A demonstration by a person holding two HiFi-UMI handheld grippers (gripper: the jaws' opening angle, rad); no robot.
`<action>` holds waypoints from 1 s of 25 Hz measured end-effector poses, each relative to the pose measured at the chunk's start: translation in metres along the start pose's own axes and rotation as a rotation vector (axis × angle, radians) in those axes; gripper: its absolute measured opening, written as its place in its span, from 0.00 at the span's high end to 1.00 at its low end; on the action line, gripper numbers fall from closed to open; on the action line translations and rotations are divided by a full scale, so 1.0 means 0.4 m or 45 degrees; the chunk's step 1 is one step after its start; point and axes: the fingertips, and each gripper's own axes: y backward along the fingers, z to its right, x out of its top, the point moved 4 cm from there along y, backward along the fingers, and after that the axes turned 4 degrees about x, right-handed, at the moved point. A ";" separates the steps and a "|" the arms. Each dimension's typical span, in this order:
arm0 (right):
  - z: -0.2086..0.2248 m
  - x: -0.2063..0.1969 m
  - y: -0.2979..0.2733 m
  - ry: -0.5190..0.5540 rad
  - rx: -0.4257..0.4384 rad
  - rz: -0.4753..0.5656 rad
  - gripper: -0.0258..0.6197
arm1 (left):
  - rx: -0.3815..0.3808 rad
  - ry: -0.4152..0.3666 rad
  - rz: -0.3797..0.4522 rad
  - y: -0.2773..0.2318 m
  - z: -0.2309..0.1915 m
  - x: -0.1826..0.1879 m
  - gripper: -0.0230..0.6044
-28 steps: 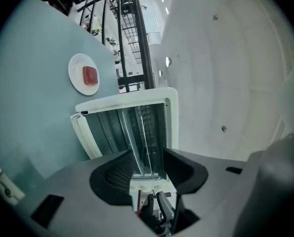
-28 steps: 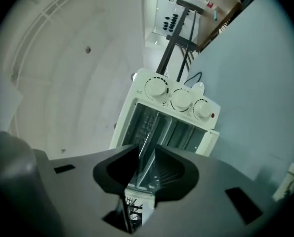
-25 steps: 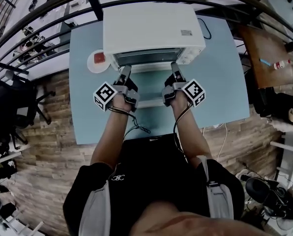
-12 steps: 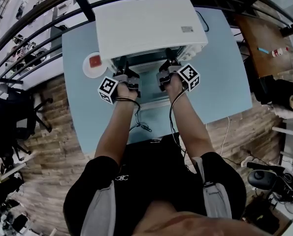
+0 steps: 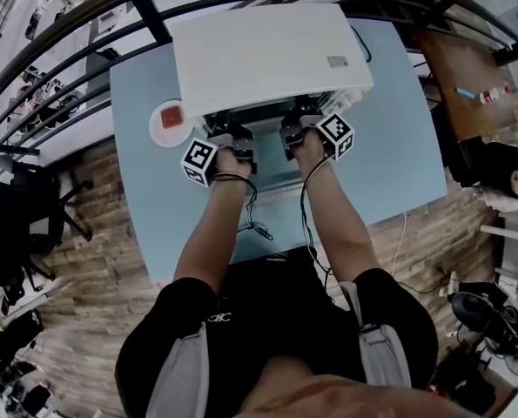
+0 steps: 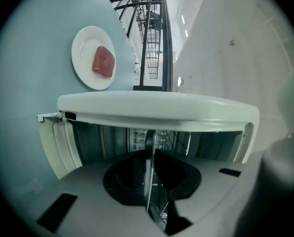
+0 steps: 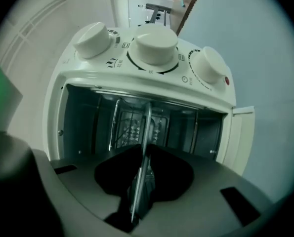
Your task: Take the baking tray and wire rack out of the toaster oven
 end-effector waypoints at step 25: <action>0.019 -0.032 0.294 -0.064 -0.057 -0.175 0.87 | 0.081 -0.022 0.061 0.291 -0.050 -0.112 0.89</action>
